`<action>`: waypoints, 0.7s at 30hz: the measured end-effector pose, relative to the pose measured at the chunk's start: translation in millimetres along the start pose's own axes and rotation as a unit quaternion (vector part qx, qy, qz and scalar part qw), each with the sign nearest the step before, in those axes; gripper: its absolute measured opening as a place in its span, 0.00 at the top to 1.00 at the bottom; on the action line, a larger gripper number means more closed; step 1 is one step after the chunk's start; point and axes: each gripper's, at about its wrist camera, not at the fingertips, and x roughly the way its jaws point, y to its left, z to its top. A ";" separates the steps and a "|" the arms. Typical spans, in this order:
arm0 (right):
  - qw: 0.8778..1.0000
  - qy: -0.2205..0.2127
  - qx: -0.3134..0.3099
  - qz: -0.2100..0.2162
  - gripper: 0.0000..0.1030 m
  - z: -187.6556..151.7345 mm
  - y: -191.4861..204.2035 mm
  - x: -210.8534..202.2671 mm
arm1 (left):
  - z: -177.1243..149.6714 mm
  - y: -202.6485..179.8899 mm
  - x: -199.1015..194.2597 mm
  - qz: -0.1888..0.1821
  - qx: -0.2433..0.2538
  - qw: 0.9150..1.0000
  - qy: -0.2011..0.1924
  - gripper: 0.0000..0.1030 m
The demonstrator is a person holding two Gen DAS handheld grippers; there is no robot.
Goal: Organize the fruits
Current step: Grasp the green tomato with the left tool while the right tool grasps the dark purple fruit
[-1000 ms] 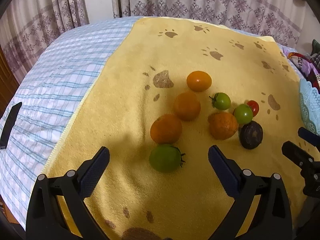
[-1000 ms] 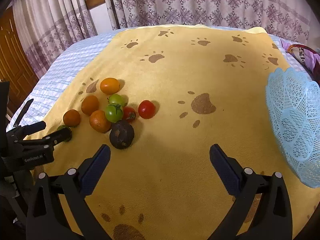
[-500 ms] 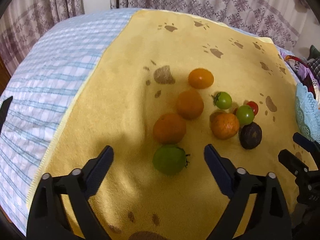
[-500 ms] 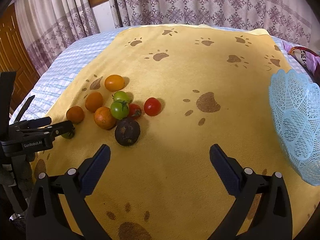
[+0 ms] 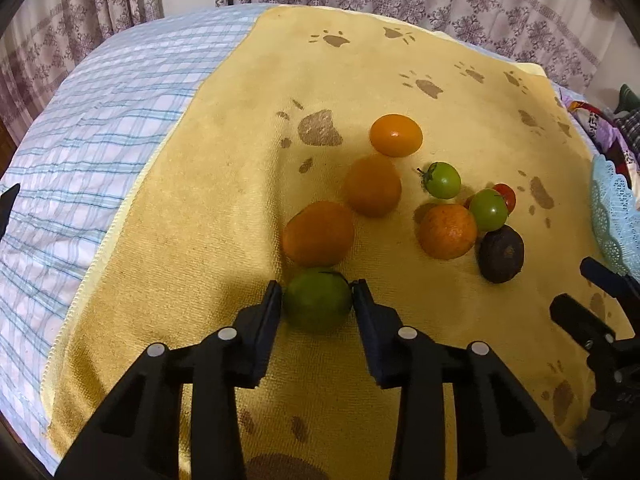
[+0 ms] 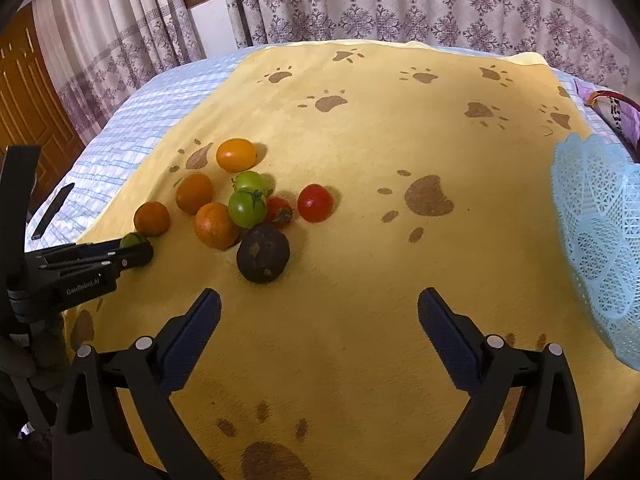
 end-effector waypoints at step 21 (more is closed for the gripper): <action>0.999 0.044 -0.015 0.025 0.39 29.4 28.9 38.4 | 14.7 -8.1 -35.1 -0.034 0.004 0.999 -0.030 0.67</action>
